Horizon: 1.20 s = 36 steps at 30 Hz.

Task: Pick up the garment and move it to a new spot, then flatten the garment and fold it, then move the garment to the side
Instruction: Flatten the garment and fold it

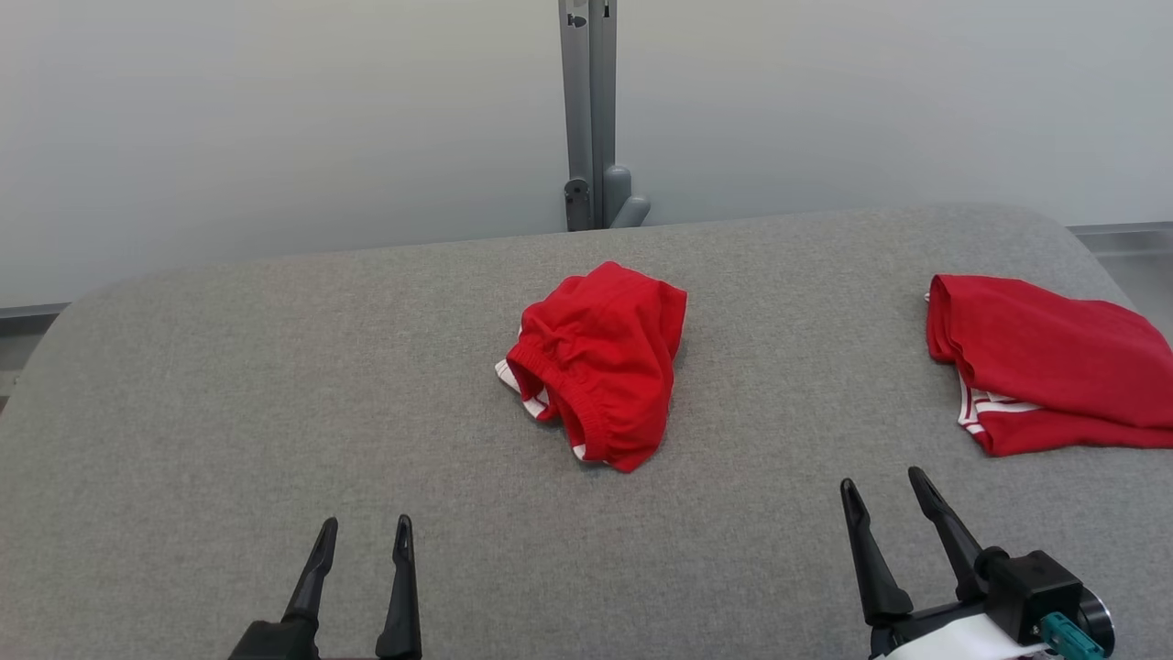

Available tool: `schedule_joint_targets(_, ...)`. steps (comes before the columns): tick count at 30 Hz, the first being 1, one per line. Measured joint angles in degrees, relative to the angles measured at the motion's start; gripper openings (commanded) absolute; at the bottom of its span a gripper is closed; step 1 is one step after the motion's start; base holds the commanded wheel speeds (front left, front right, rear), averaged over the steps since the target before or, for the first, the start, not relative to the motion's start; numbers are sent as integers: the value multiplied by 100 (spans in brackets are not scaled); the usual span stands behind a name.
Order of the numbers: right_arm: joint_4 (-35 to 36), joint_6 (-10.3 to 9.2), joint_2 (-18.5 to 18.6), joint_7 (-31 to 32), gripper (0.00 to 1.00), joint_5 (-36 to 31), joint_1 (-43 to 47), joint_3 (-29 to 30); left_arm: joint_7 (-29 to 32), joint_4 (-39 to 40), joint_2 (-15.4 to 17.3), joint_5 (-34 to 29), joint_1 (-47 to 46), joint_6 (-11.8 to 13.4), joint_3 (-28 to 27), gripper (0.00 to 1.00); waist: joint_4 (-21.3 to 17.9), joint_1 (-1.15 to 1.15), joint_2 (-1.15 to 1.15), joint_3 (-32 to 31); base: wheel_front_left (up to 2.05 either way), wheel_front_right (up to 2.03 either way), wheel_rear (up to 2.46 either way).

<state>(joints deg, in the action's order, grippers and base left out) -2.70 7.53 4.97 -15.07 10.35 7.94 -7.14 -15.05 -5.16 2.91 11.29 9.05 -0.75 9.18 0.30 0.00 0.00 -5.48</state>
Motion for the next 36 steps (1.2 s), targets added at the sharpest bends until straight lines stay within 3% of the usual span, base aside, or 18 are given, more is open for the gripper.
schedule_joint_targets(7, 0, 0, 7, 0, 100, 7, -1, -34, 0, -21, 0, -11, 0, 0, 33, 100, -28, 0, 0, 18, 0, 0, 0)
schedule_joint_targets(13, 4, 0, 66, 1, 100, 14, -13, -108, 0, -399, -2, -260, -215, -186, 381, 100, -115, 0, 0, 102, 0, 0, 0)
schedule_joint_targets(16, 10, 0, 104, 0, 100, 14, -65, -133, 0, -788, -3, -550, -580, -336, 717, 100, -162, 0, 0, 193, 0, 0, 0)
schedule_joint_targets(26, 34, 0, 183, 0, 100, 2, -415, -345, -8, -2648, -10, -467, -2057, -530, 1608, 100, -415, 0, 0, 675, 0, 0, 0)
schedule_joint_targets(36, 30, 0, 125, 0, 100, -22, -771, -376, -8, -4088, -10, -314, -3247, -334, 1915, 100, -764, 0, 0, 1305, 0, 0, 0)
